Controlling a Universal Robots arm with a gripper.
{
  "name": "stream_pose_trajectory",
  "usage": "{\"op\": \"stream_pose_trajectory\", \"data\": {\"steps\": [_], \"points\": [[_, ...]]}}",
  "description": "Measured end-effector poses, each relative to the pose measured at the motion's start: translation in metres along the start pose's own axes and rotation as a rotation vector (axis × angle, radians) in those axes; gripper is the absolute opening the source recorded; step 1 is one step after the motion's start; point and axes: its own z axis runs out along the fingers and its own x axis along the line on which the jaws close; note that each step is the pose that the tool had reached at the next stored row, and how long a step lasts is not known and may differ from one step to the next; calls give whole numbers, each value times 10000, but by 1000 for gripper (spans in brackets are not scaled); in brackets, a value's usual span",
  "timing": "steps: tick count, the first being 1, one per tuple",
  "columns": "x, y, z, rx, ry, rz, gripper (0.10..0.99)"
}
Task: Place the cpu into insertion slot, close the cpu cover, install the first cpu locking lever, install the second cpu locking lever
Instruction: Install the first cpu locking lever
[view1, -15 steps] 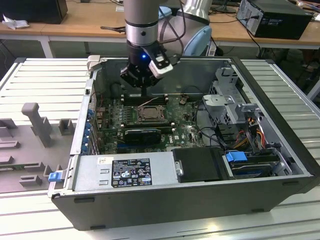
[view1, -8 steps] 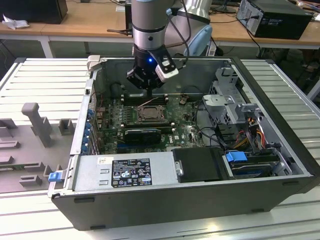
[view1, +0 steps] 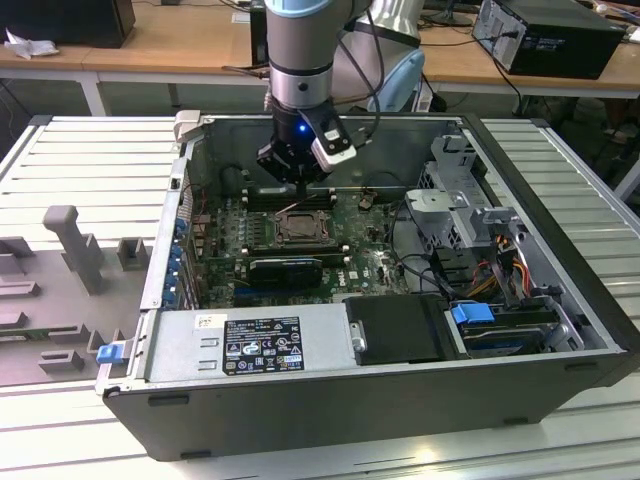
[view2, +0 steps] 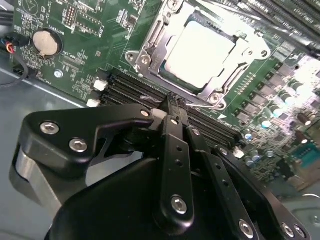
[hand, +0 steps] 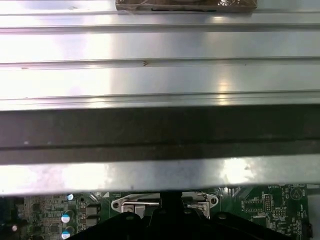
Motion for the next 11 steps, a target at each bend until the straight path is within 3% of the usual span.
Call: {"op": "stream_pose_trajectory", "data": {"steps": [4,11], "points": [[-28,50,46,0,2,-2,106],[-100,47,133,1,3,0,106]]}}
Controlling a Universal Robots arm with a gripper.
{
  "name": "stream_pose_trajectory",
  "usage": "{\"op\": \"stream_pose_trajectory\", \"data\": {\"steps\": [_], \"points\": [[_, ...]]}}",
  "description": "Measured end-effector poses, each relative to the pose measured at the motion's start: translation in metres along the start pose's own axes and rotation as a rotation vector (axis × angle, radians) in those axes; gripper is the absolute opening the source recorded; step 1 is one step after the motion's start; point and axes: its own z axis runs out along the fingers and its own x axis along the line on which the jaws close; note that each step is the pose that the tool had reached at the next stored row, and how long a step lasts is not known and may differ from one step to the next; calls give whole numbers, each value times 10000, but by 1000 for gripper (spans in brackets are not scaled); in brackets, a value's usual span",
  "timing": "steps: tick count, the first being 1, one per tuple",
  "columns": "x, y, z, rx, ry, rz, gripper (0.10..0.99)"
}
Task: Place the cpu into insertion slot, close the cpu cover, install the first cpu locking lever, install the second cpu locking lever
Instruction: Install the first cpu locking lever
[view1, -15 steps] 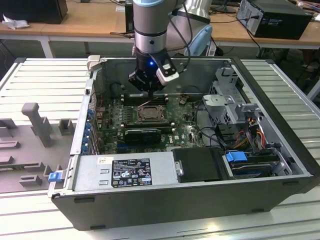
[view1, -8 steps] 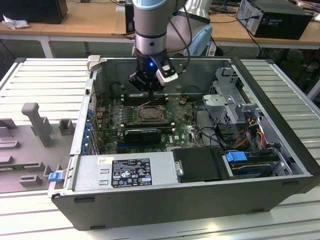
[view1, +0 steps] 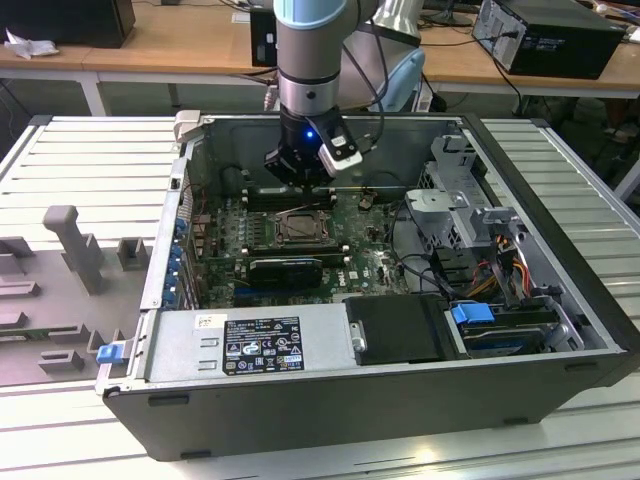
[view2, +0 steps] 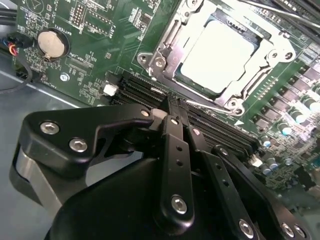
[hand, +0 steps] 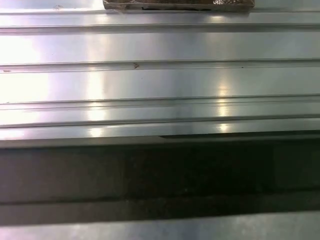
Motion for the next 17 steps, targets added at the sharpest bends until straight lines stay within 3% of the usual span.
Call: {"op": "stream_pose_trajectory", "data": {"steps": [6,17], "points": [[-43,-1,43,-1,-1,-1,106],[-43,-6,110,41,0,-2,106]]}}
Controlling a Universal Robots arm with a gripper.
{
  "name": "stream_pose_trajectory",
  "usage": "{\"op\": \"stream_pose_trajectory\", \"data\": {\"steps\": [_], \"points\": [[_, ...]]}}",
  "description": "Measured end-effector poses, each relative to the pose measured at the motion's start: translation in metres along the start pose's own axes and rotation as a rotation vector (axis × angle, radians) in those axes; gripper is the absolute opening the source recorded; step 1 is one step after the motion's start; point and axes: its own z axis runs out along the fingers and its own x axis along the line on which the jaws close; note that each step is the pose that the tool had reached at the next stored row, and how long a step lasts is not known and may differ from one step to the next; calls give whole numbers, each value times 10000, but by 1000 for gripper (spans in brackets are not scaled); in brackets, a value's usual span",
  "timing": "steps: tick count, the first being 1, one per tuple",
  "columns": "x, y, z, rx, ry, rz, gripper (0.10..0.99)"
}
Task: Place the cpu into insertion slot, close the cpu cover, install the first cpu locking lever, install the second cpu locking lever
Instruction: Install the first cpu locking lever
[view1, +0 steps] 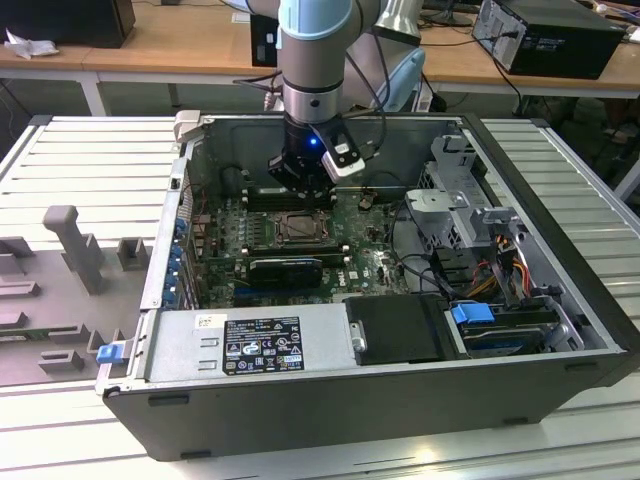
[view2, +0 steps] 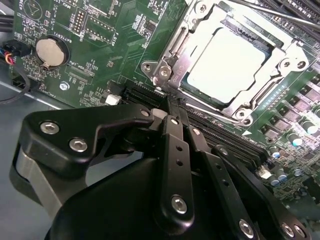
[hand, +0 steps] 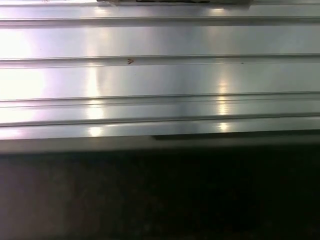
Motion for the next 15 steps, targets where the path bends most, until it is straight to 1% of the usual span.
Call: {"op": "stream_pose_trajectory", "data": {"steps": [5,12,15], "points": [[0,-1,8,61,-3,-3,106],[-1,1,-6,63,4,0,106],[-1,0,-6,120,31,2,106]]}}
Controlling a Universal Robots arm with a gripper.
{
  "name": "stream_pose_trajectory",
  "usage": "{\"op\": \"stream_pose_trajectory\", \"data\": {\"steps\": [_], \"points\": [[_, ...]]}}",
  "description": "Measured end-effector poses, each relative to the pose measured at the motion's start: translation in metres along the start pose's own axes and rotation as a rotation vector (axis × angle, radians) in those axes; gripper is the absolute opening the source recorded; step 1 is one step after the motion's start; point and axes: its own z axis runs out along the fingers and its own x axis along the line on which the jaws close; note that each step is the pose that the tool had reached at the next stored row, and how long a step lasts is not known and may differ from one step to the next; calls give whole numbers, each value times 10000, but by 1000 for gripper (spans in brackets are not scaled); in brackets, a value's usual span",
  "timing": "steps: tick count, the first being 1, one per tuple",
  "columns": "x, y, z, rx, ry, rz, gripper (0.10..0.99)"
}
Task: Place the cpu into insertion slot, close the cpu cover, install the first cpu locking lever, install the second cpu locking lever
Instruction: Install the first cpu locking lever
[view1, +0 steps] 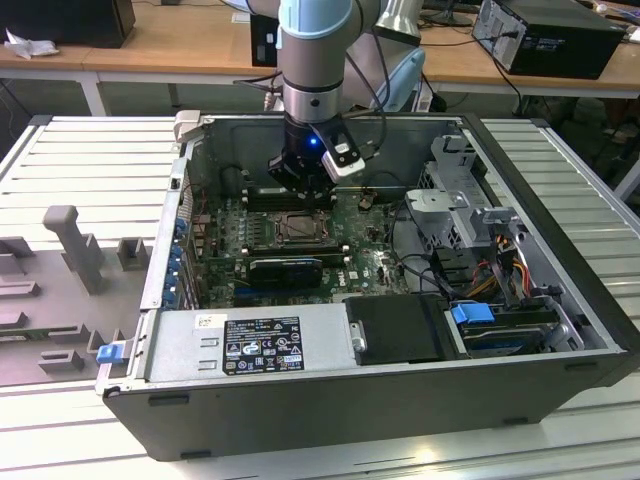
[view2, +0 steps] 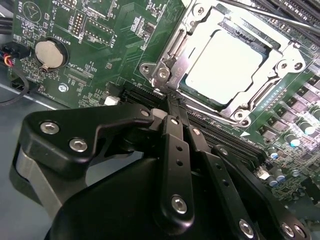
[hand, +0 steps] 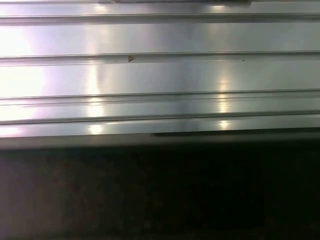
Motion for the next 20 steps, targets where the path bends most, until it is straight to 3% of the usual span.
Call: {"op": "stream_pose_trajectory", "data": {"steps": [4,8,9,13,15,18,20], "points": [[1,-1,12,68,23,1,106],[3,-3,37,74,35,3,106],[3,-5,40,49,38,3,106],[3,-4,39,-209,43,13,106],[-1,3,11,-234,32,15,106],[-5,6,-120,-214,40,12,106],[-5,0,-123,-212,42,10,106]]}}
